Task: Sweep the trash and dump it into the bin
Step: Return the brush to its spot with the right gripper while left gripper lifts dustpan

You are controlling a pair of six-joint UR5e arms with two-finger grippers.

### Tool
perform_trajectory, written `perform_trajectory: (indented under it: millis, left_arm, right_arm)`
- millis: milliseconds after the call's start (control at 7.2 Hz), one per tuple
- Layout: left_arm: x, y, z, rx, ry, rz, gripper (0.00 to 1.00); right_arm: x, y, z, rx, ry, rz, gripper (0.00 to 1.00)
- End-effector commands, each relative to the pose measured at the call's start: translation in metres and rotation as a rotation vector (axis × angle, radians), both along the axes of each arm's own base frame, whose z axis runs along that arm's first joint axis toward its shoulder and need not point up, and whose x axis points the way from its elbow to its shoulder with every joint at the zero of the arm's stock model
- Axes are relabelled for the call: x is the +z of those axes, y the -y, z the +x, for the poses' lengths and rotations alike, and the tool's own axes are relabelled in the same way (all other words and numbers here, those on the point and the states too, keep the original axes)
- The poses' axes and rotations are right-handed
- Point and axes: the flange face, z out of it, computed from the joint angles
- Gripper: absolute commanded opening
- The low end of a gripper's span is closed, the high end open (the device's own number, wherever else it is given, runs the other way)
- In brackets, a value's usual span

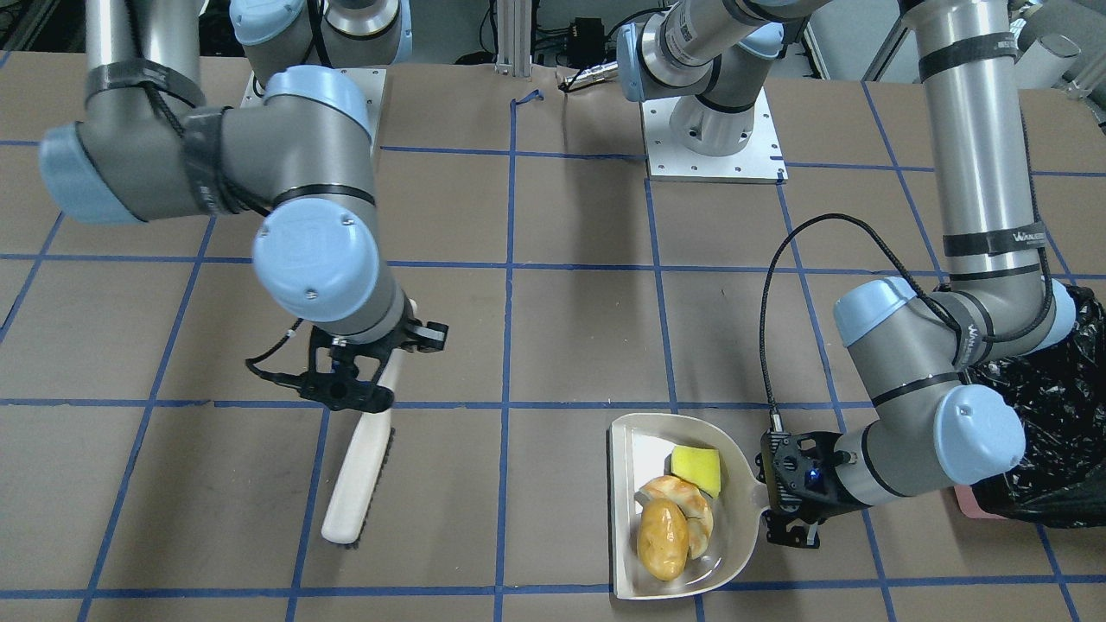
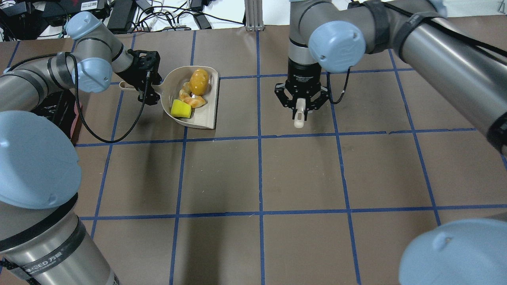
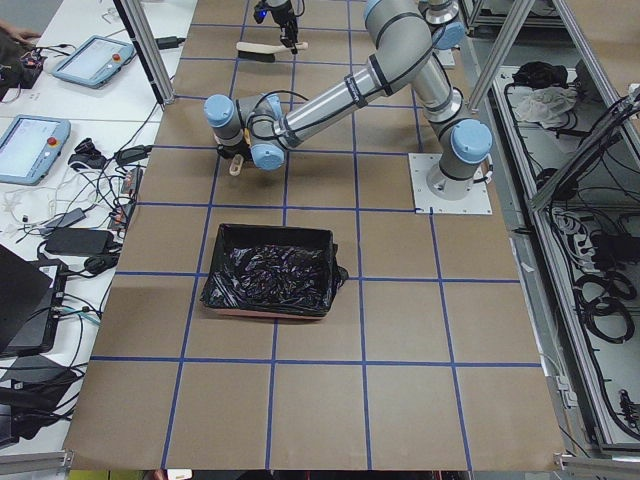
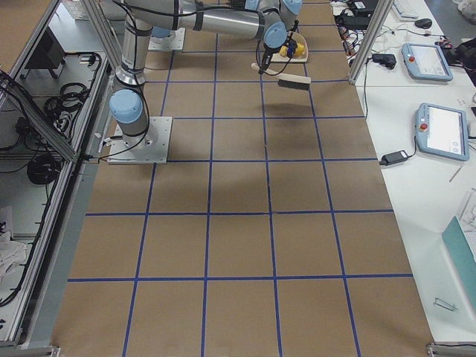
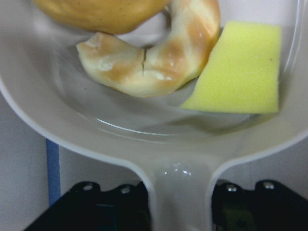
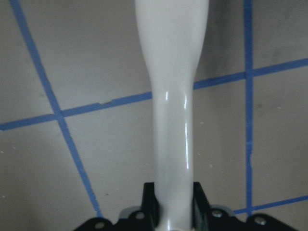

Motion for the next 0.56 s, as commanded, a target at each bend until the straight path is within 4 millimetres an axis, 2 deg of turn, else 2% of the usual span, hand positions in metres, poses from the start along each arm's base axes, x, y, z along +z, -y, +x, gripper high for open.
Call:
perform_trajectory:
  millis: [0,278,417]
  left_arm:
    - [0.002,0.001,0.003,0.013,-0.042,-0.010,0.00]
    - [0.003,0.002,0.011,0.030,-0.075,-0.017,0.00]
    - [0.005,0.002,0.019,0.046,-0.100,-0.023,0.00]
  right_arm:
    - [0.004,-0.012,-0.097,0.054,0.041,0.039,0.00]
    - [0.000,-0.009,-0.197,0.165,0.065,0.044,0.00]
    - [-0.002,-0.008,-0.236,0.178,0.070,0.045,0.00]
